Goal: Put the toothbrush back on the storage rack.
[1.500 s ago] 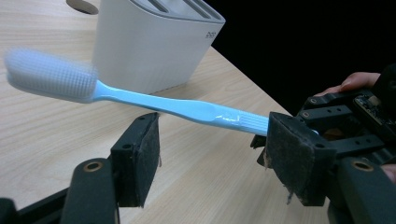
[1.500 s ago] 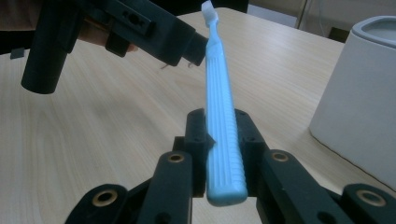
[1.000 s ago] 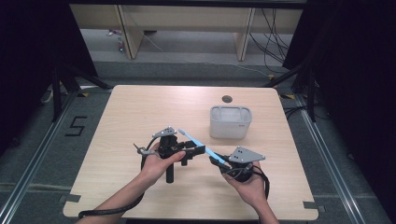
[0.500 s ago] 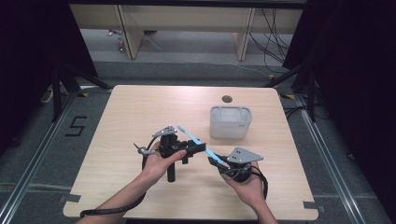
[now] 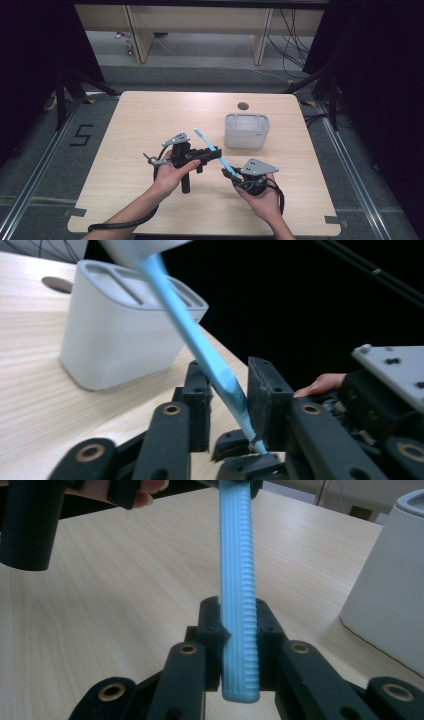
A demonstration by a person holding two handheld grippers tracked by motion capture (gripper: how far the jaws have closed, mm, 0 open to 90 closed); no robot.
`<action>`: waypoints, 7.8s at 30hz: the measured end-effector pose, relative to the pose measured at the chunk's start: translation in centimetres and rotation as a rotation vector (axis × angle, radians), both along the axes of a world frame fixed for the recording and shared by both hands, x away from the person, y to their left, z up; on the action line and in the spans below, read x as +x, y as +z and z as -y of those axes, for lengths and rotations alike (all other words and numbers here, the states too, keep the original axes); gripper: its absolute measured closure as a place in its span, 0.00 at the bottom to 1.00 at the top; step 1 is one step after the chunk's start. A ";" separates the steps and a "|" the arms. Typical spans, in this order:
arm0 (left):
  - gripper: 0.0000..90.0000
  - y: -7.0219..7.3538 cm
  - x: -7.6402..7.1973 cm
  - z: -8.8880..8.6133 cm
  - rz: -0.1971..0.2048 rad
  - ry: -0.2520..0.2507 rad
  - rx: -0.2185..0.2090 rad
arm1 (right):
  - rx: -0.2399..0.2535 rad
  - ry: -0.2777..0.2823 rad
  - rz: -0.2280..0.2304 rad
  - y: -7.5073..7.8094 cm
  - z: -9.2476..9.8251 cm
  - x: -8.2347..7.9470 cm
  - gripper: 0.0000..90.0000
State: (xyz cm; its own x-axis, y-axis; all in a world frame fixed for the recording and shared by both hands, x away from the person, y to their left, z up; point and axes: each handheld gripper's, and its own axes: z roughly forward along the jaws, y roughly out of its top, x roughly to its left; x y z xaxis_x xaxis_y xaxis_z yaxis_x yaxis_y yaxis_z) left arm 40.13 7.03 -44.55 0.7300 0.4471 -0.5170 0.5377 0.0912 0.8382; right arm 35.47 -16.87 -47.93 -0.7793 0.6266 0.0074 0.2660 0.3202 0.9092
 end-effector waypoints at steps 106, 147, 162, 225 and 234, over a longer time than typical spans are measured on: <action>0.35 -3.8 -3.8 -10.3 0.311 0.302 0.357 | 0.104 -0.298 0.088 4.4 3.7 2.0 0.88; 0.35 -7.7 -4.8 -12.4 0.357 0.405 0.340 | 0.125 -0.425 0.126 6.6 7.2 4.8 0.88; 0.35 -7.7 -4.8 -12.3 0.363 0.409 0.350 | 0.118 -0.470 0.128 7.2 7.5 5.9 0.88; 0.35 -7.7 -4.9 -12.3 0.362 0.417 0.336 | 0.108 -0.529 0.153 6.2 7.8 10.6 0.88; 0.35 -7.7 -4.9 -12.3 0.362 0.415 0.337 | 0.086 -0.534 0.147 5.4 7.8 10.6 0.88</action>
State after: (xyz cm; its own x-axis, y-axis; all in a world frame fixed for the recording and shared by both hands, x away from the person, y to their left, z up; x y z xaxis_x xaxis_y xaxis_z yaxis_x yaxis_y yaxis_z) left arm 35.24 19.33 -52.29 0.5633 0.8246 -0.0519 0.1918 -0.0694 0.9790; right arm 46.07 -24.69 -42.48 -0.3510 0.9363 -0.0084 0.2393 0.0984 0.9659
